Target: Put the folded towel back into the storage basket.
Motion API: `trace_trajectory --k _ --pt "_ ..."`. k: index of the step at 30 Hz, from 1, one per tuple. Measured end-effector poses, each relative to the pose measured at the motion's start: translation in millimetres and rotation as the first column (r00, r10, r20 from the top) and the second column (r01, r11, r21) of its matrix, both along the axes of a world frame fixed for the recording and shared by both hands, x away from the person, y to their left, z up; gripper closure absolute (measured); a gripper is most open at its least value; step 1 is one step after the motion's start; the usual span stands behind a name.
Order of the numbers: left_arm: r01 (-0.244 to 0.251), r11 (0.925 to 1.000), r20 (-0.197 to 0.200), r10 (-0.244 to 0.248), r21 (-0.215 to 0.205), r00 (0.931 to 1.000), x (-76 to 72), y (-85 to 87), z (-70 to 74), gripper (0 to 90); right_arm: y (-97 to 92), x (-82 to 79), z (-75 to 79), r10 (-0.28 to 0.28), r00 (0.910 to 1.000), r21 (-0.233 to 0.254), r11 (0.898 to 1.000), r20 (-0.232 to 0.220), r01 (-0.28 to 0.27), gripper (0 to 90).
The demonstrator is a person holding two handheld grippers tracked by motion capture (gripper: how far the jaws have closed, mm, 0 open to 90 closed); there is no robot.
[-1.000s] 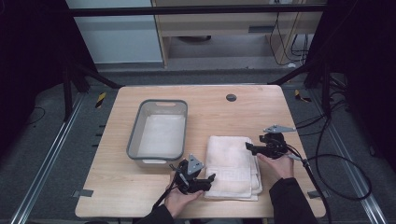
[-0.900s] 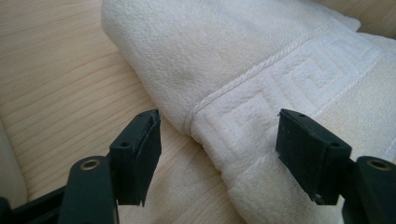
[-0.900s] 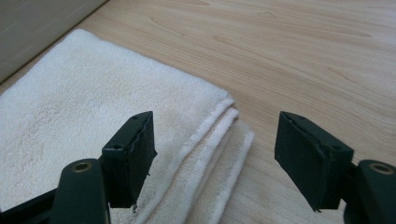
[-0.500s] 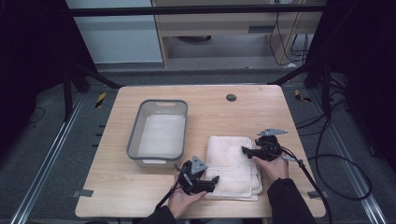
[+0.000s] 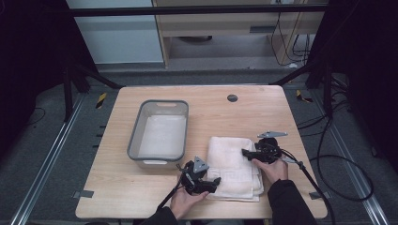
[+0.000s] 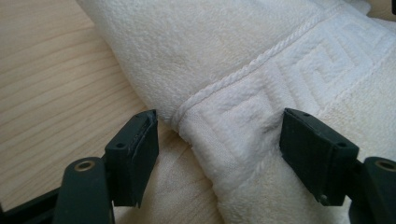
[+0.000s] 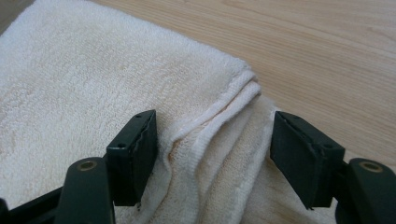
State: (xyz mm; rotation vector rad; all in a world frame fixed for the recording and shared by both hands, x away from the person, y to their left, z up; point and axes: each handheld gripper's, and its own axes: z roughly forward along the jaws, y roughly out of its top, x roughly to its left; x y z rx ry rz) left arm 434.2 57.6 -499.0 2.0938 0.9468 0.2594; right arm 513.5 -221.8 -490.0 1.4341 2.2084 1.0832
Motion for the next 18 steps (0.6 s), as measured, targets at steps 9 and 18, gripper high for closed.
trace_trajectory --k 9,18 --pt "0.018 0.9998 -0.041 -0.018 -0.012 0.9990 4.2 -1.2 -2.6 30.2 1.7 1.6 -4.5 -0.006 0.9995 0.025 1.000 -0.030 0.006 35.0" --pt "0.037 0.9993 -0.065 -0.037 -0.003 0.9972 6.3 -3.2 -0.3 34.1 0.2 2.6 -5.6 0.002 0.9975 0.077 0.997 -0.070 0.004 43.9"
